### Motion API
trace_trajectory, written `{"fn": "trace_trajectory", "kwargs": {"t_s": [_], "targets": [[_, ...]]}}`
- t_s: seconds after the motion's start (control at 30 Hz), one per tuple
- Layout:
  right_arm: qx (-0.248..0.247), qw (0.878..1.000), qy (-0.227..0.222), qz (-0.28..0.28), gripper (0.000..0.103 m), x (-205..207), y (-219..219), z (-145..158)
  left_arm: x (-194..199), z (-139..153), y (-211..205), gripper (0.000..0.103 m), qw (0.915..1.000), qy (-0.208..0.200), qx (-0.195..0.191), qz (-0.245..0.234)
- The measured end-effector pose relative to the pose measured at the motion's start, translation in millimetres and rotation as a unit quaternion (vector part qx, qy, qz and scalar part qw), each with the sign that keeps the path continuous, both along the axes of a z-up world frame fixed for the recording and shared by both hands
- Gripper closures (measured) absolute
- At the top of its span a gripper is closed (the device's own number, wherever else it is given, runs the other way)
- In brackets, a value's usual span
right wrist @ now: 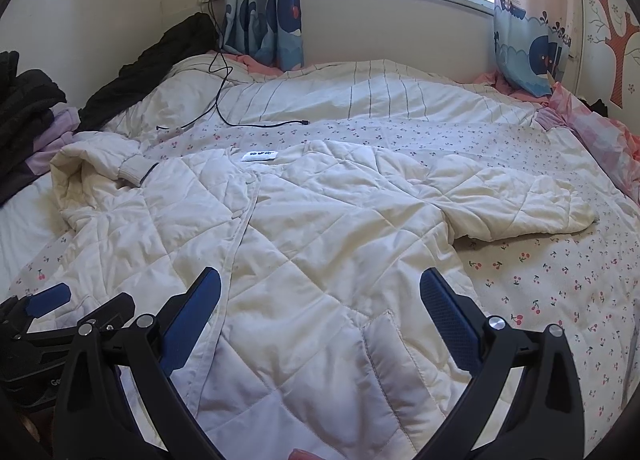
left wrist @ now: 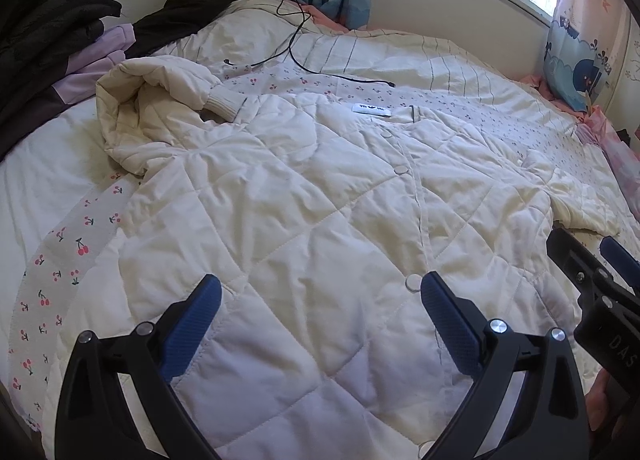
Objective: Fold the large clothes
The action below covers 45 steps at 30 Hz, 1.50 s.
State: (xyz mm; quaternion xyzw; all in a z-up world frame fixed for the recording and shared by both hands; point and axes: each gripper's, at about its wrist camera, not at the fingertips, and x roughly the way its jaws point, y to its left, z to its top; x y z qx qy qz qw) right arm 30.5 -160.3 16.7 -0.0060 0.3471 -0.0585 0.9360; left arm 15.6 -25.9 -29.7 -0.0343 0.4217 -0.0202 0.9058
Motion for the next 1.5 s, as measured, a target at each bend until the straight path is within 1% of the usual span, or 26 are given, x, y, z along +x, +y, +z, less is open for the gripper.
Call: {"fn": "trace_trajectory", "kwargs": {"t_s": [0.13,0.4,0.53,1.03,1.17,1.27,1.33,1.4,1.47,1.5], "targets": [[0.01,1.0,0.001,0.0,0.007,0,-1,0,0,0,0,0.007,1.0,0.001,-0.001,-0.001],[0.012,1.0,0.007,-0.001,0.007,0,-2,-1,1,-1,-4,0.007,1.0,0.002,-0.002,-0.005],[0.008,1.0,0.006,-0.001,0.007,-1,-1,-1,2,-1,-7,0.007,1.0,0.003,-0.001,-0.008],[0.005,1.0,0.026,-0.002,0.007,1,-3,-2,3,-2,-14,0.007,0.9999,0.005,-0.001,-0.013],[-0.003,1.0,0.029,-0.004,0.007,1,-3,-3,4,-2,-17,0.007,0.9999,0.005,-0.001,-0.014],[0.002,1.0,0.023,-0.008,0.007,1,-6,-3,6,-2,-20,0.007,0.9999,0.005,-0.002,-0.014],[0.001,0.999,0.033,-0.013,0.007,2,-9,-3,7,-1,-24,0.007,0.9999,0.004,-0.001,-0.015],[0.005,0.999,0.035,-0.019,0.007,3,-13,-3,8,1,-28,0.007,0.9999,0.001,0.001,-0.016],[0.012,0.999,0.024,-0.027,0.007,3,-17,-3,8,3,-32,0.007,0.9998,-0.001,0.006,-0.018],[0.026,0.999,0.018,-0.031,0.007,5,-21,-3,9,4,-33,0.007,0.9998,-0.002,0.008,-0.018]]}}
